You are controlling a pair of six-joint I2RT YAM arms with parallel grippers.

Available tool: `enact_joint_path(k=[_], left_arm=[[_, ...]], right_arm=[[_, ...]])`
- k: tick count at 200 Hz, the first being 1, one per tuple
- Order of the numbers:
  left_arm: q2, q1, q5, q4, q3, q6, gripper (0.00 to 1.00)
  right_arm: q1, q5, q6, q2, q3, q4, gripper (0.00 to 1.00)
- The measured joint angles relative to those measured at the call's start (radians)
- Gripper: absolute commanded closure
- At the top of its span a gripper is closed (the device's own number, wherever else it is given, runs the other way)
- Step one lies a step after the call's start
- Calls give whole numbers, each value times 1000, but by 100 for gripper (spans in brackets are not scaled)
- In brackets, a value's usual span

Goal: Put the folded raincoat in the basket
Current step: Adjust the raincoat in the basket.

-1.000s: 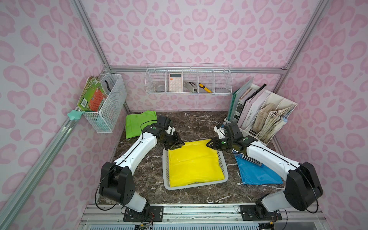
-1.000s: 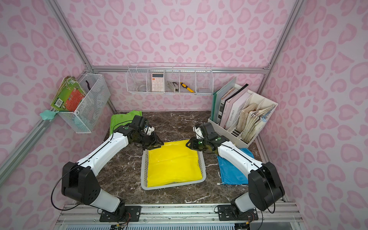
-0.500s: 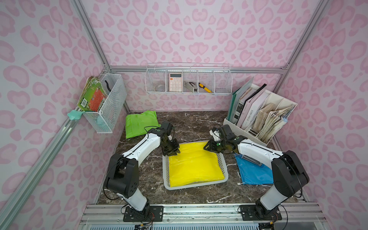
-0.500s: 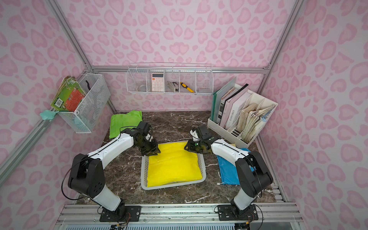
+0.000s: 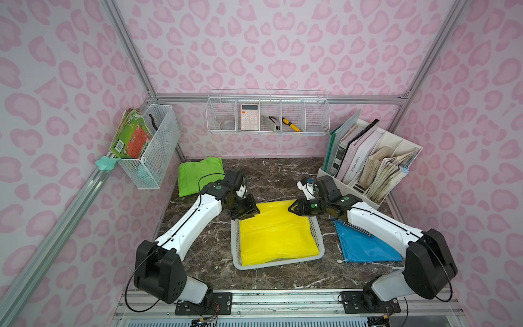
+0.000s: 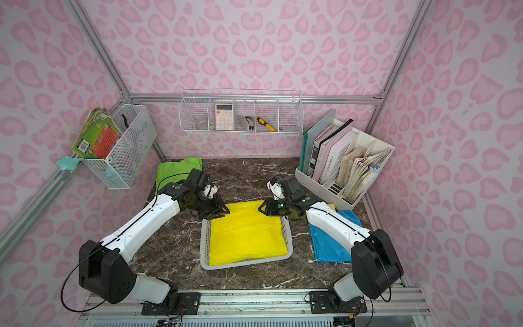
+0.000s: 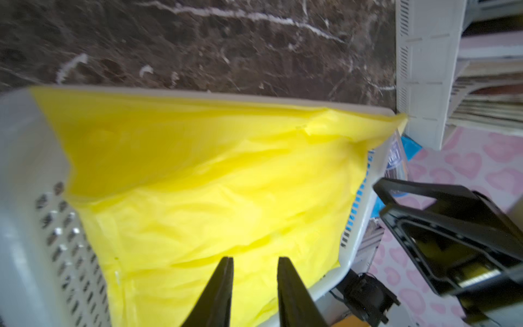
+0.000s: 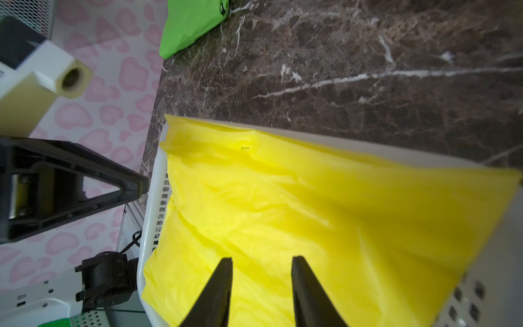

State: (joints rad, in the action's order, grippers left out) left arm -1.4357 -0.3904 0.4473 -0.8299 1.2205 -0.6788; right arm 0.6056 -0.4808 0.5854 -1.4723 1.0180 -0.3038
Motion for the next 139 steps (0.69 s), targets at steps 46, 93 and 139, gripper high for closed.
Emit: enact_joint_path(k=[46,93,139], left_arm=[[71,-55,33,38,-235,-63,71],[121,-60,23,39,-315,-106,69],[169,-53,-29,-51,-177,-106,51]], right_arm=[[90,10,27,13,-111,-13,65],[92,95,37,37,-118,-60,64],[95,101,35,95,-63,-86,56]])
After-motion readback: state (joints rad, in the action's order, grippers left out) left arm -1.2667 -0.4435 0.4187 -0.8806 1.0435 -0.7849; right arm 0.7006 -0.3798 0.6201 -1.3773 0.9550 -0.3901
